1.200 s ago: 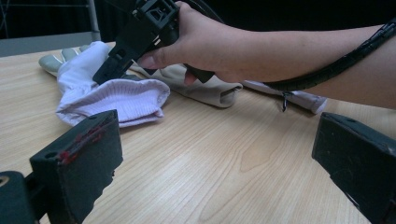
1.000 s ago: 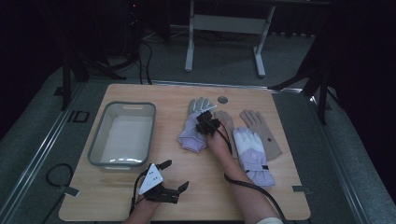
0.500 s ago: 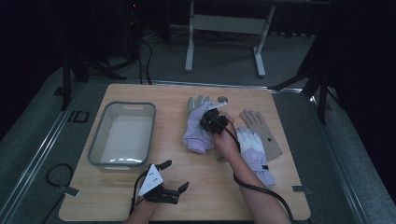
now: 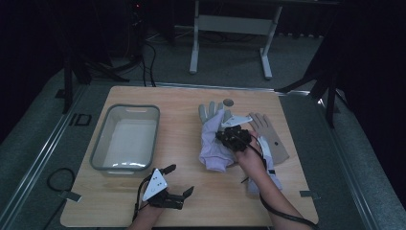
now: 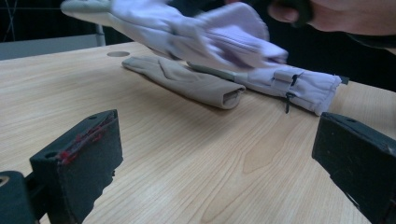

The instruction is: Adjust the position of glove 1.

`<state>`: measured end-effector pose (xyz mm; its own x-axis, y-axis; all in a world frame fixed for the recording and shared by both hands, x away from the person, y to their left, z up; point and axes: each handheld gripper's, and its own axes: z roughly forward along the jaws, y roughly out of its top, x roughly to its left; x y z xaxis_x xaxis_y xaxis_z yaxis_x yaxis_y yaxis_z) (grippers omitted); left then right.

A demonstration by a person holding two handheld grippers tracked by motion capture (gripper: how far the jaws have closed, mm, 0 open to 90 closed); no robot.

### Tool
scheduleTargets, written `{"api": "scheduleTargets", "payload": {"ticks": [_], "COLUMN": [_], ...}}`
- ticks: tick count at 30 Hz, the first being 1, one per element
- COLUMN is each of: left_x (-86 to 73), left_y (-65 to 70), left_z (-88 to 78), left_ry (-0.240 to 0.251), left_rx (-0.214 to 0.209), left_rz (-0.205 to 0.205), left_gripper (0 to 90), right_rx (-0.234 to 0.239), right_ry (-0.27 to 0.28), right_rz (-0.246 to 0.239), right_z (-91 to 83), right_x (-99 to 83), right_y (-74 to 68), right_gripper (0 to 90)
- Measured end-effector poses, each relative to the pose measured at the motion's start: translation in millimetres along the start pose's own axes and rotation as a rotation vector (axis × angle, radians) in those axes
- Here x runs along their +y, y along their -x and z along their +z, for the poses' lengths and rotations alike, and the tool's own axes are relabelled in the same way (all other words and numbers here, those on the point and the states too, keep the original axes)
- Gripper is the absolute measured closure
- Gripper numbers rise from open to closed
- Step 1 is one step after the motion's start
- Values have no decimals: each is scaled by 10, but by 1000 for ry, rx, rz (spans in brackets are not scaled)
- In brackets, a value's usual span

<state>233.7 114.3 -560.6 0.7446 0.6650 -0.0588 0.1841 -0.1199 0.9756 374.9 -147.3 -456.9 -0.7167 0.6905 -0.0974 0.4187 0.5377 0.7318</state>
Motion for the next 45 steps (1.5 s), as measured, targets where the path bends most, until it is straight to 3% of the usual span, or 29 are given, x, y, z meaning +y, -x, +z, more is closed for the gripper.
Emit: {"api": "scheduleTargets", "payload": {"ticks": [8,18,24,33,37,42,45], "left_x": [3,2,1,0,0,0,-1], "left_y": [-1,-15,-11,-13,-17,-12,-13], "left_z": [3,2,-2,-3,-1,-4,-3], "left_ry": [-7,-2,0,2,2,3,3], "left_rx": [-6,-7,-8,-11,-15,-13,-12], "left_rz": [-1,-6,-1,-6,-12,-6,-10], "left_gripper": [17,17,17,17,17,17,17], "right_rx": [-25,39,40,69,75,51,44], "right_ry": [-52,-91,-98,-67,-29,-2,9], "right_rz": [-40,13,37,77,88,86,75], "right_z": [0,178,275,182,43,-101,-191], "right_x": [-330,-617,-688,-678,-647,-626,-621], "right_y": [-142,-118,-143,-85,-31,73,139], "right_gripper": [877,870,819,749,654,544,529]}}
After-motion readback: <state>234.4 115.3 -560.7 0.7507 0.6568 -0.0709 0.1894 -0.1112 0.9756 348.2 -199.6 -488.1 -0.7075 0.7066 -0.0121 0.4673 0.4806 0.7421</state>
